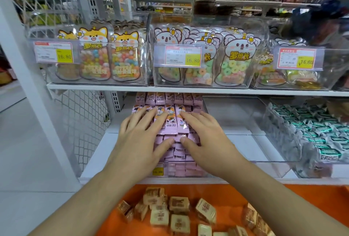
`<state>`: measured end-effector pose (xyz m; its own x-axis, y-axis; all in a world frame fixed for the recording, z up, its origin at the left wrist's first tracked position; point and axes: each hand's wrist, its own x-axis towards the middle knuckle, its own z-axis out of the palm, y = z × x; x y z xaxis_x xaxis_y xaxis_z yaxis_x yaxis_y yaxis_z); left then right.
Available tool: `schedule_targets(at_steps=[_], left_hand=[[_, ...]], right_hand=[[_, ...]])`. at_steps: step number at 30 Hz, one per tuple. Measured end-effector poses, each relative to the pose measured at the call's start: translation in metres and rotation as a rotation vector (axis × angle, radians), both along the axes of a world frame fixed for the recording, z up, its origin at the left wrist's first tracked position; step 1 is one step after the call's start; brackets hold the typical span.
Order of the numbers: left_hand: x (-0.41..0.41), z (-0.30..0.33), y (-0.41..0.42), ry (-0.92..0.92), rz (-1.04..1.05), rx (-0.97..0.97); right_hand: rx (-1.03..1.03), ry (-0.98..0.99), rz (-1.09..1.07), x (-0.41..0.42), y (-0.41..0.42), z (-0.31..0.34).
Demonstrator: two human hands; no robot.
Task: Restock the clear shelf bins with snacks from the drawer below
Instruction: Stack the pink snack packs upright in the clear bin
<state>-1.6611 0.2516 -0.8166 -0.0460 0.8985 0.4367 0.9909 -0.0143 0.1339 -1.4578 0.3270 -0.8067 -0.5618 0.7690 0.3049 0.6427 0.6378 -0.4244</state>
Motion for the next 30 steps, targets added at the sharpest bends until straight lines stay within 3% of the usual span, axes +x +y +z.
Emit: schedule_targets(at_steps=[11, 15, 20, 23, 27, 30], left_hand=[[-0.008, -0.017, -0.092, -0.22, -0.048, 0.038], [-0.022, -0.086, -0.139, -0.256, 0.069, -0.155], [-0.058, -0.161, -0.181, -0.177, 0.308, -0.443], [-0.079, -0.185, -0.195, -0.218, 0.382, -0.555], [-0.09, -0.21, -0.202, -0.469, 0.409, -0.611], [-0.088, -0.22, -0.198, -0.6, 0.417, -0.578]], right_hand=[[0.134, 0.124, 0.144, 0.004, -0.078, -0.015], [-0.084, -0.036, 0.319, -0.01, -0.116, -0.08], [-0.39, -0.348, 0.539, -0.048, -0.143, -0.189], [-0.483, -0.391, 0.683, -0.085, -0.158, -0.246], [-0.481, -0.467, 0.869, -0.135, -0.167, -0.302], [-0.329, -0.589, 0.992, -0.167, -0.169, -0.333]])
